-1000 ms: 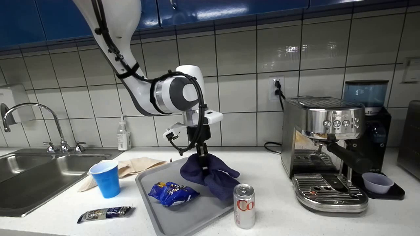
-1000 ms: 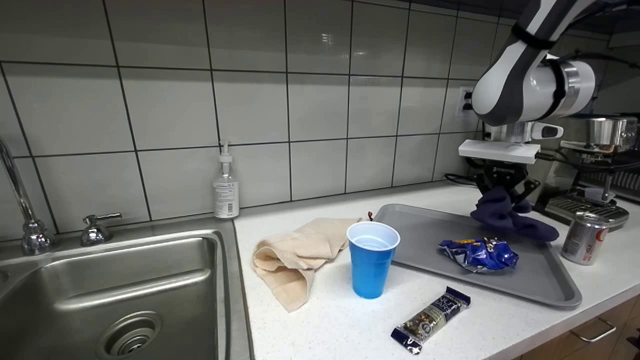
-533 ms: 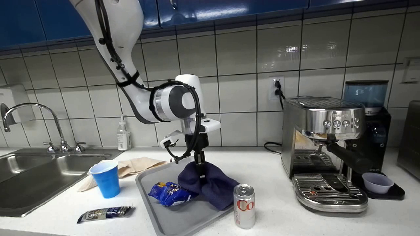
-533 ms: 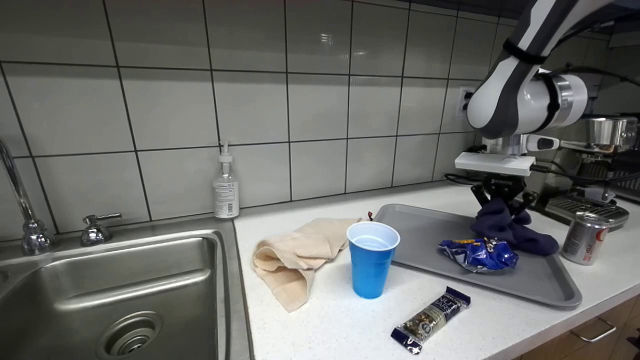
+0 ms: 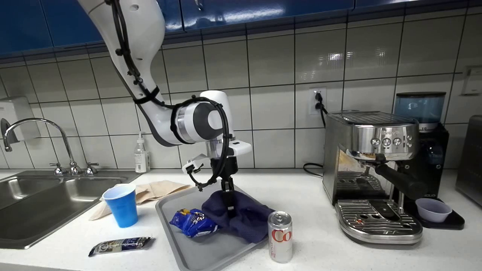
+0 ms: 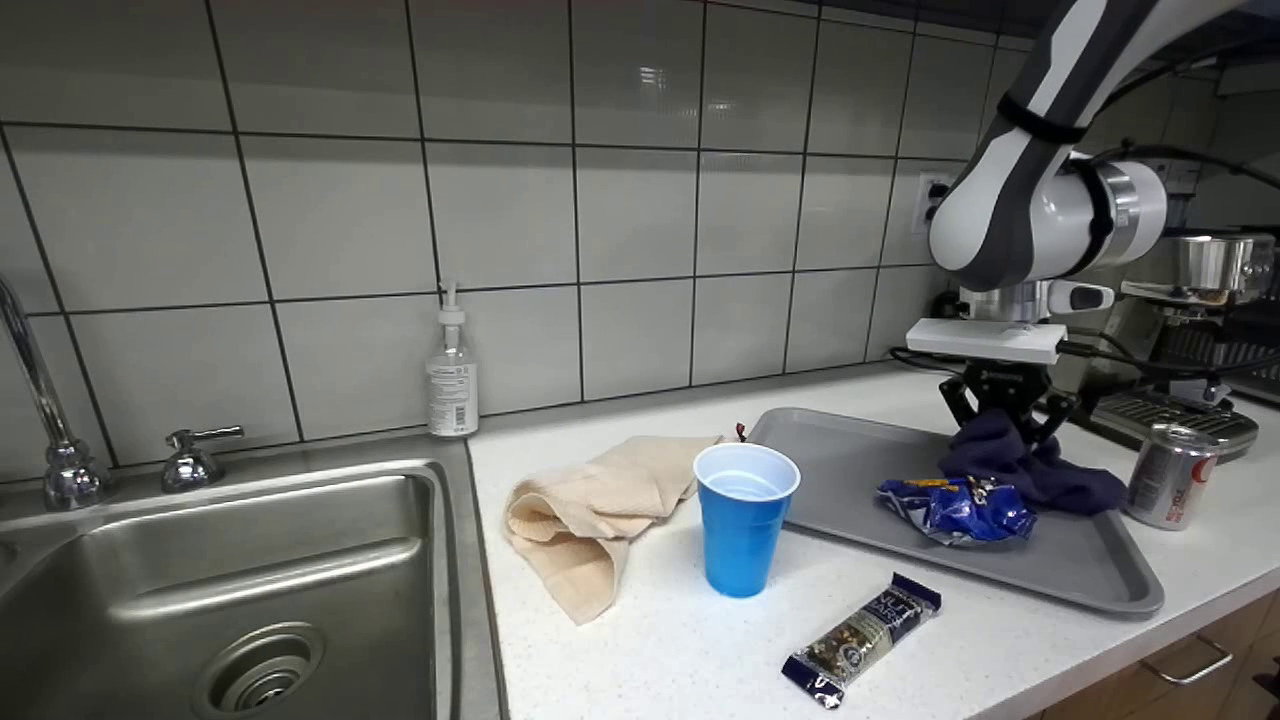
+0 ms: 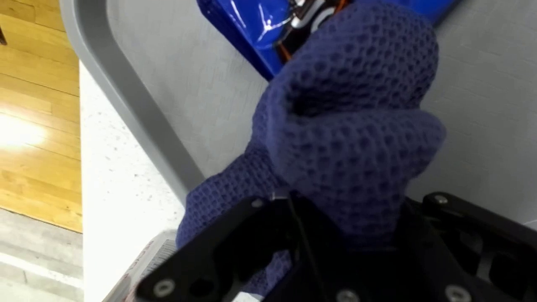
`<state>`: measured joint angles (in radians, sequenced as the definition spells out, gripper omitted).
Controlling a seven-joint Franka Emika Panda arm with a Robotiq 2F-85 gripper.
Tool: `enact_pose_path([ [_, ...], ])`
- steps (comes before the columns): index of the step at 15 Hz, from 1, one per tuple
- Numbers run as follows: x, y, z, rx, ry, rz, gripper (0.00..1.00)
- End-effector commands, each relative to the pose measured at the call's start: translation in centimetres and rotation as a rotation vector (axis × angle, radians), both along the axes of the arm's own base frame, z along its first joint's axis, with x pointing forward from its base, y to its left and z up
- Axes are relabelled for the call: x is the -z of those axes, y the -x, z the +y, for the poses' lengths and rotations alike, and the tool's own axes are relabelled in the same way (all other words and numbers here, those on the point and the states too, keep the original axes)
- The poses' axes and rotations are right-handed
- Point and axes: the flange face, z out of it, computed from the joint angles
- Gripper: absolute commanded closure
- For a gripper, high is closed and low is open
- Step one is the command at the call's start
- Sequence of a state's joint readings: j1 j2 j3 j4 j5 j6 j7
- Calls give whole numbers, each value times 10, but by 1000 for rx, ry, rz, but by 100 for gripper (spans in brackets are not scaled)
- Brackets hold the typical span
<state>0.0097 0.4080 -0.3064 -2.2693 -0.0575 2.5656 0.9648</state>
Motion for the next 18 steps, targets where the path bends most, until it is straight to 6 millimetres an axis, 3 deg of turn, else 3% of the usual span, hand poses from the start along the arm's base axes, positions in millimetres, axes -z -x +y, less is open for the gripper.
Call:
enact_pose_path([
  [1, -13, -6, -4, 22, 15, 16, 40],
  [6, -35, -14, -15, 31, -1, -8, 2],
  [14, -70, -11, -15, -19, -21, -73, 0],
  [18, -84, -5, -2, -116, -38, -105, 0],
])
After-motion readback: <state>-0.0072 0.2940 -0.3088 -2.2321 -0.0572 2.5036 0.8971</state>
